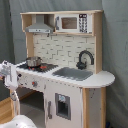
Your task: Play with the kitchen
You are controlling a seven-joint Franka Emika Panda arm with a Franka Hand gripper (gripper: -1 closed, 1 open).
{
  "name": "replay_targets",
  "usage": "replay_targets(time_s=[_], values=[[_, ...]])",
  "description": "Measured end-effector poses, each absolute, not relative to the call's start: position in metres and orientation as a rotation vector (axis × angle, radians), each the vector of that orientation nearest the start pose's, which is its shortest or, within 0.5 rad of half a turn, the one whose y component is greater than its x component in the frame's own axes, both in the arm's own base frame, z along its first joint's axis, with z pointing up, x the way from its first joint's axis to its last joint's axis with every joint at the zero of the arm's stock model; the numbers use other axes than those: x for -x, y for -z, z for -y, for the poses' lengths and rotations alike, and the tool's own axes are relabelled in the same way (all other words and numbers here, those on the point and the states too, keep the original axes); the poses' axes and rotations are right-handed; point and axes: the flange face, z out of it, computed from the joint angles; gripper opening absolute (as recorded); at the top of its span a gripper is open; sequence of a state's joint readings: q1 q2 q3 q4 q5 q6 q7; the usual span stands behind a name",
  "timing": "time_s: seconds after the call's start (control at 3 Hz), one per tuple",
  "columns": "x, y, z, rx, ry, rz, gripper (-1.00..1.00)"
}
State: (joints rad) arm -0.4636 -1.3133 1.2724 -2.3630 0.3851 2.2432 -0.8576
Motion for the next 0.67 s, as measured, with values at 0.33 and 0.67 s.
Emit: replay_targets(time_s=[0.33,0.67], values=[[-0.2597,-0.4529,-0.3869,-1.68,-0.442,-1.499,1.0],[-0.2662,-0.4485,-0.3796,-1.703,-0.408,-1.582,1.0]])
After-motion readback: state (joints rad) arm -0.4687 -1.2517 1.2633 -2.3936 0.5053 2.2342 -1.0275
